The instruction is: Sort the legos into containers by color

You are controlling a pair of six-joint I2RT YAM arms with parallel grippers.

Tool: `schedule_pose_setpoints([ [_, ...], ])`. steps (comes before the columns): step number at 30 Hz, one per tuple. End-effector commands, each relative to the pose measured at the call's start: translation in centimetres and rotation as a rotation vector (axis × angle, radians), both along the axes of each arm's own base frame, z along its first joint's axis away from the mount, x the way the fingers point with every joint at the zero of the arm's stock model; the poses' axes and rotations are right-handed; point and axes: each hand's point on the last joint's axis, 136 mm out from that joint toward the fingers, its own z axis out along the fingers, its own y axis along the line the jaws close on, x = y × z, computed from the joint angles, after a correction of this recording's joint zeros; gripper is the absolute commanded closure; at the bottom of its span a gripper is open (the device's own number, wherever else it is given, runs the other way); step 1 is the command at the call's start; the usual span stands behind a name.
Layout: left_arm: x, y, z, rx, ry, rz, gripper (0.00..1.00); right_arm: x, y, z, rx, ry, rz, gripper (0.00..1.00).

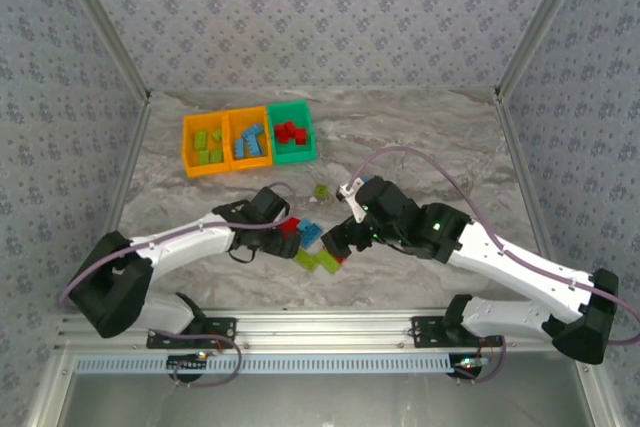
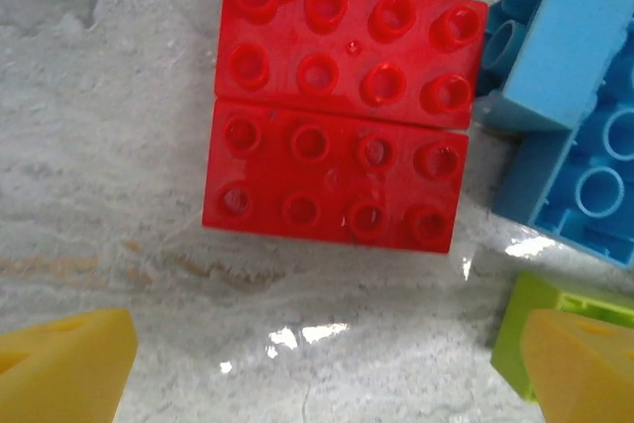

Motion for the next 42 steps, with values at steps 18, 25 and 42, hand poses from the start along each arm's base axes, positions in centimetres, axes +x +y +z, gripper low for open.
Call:
schedule_pose_setpoints([
  [18,4.1,-2.7,-2.0,-0.048,-0.037,-0.069,0.27,-0.8,0.9,-1.3,-0.023,0.048,-0.005,0.02],
  [25,4.4,-2.5,-1.0,-0.054,-0.068,-0.064,0.40,-0.7,1.0,-1.3,-0.021,0.048,-0.008,0.02],
  [42,20.1,-1.5,13.4,-0.195,-0.402,0.219,0.46,1.6,-1.6,3.4,0.168,-0.110,-0.229,0.01],
])
